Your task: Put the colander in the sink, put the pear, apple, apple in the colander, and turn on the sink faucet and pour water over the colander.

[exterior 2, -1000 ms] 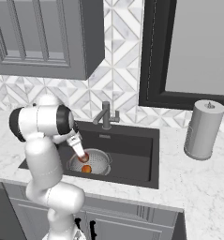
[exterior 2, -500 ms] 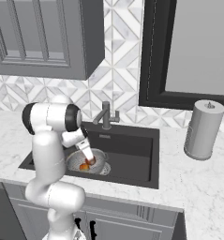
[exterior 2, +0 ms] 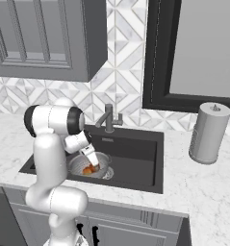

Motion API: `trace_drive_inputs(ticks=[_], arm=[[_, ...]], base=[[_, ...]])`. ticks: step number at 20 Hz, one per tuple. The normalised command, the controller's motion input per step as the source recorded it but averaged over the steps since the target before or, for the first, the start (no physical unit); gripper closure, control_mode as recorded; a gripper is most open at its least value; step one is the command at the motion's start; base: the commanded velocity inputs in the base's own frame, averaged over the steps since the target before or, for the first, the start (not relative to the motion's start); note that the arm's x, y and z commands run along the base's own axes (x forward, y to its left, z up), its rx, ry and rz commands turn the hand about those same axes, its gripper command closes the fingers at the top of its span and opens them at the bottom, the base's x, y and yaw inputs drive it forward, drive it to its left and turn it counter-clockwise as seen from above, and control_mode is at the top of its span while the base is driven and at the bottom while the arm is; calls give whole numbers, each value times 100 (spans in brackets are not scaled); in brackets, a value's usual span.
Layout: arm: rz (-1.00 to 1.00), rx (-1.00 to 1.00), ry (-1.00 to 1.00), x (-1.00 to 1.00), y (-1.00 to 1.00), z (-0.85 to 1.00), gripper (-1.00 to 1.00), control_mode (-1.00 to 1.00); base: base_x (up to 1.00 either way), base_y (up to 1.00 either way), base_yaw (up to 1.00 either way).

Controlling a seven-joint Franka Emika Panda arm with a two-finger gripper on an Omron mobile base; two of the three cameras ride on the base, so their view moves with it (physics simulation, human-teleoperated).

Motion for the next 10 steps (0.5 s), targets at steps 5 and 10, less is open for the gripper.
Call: trace_drive_inputs(ticks=[5, 10], arm=[[8, 0, 0, -22, -3, 26, -100, -100], [11, 0, -1, -29, 2, 52, -100, -100]], base=[[0, 0, 0], [0, 0, 0]])
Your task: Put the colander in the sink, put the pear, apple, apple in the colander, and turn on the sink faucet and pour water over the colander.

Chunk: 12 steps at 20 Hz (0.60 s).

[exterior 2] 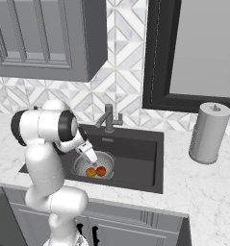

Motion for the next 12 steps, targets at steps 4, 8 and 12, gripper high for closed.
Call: trace_drive_inputs(ticks=[4, 8, 12], arm=[[15, 1, -2, -40, -3, 62, -100, -100], [19, 3, -5, -65, -5, 68, -100, -100], [17, 15, 0, -66, 9, 77, -100, -100]], base=[[0, 0, 0], [0, 0, 0], [0, 0, 0]])
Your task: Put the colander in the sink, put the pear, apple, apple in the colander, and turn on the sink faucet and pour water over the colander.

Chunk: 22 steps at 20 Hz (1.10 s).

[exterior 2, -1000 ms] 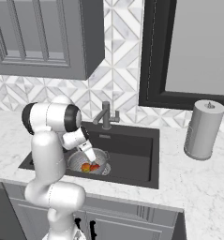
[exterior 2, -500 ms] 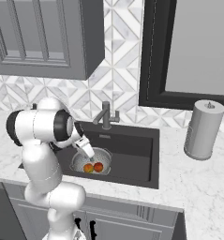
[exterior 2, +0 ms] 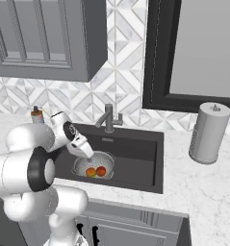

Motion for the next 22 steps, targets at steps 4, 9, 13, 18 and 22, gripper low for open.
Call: trace_drive_inputs(ticks=[4, 9, 13, 18, 22], arm=[[18, 16, 0, -73, 20, 69, -100, -100], [15, 6, 0, -61, 40, 72, -100, -100], [12, 0, 0, -55, 57, 63, -100, -100], [18, 1, 0, -46, 57, 52, -100, -100], [21, 7, 7, -6, 69, 26, -100, -100]], base=[[0, 0, 0], [0, 0, 0], [0, 0, 0], [0, 0, 0], [0, 0, 0]])
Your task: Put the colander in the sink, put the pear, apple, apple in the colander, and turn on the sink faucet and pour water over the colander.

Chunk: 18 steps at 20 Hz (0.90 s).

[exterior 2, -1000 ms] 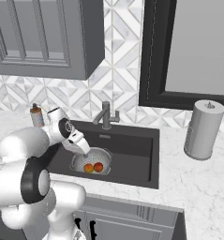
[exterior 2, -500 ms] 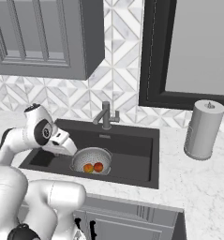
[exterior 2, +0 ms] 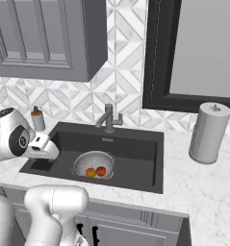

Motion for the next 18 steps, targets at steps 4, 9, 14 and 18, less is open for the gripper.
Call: trace_drive_inputs(ticks=[4, 9, 14, 18], arm=[[17, 7, 15, 0, 79, 4, -100, -100], [20, 7, 17, 0, 84, 1, -100, -100], [4, 4, 11, 6, 94, -1, -100, -100], [0, 9, 13, 2, 89, -4, -100, -100]], base=[[0, 0, 0], [0, 0, 0], [0, 0, 0], [0, 0, 0]])
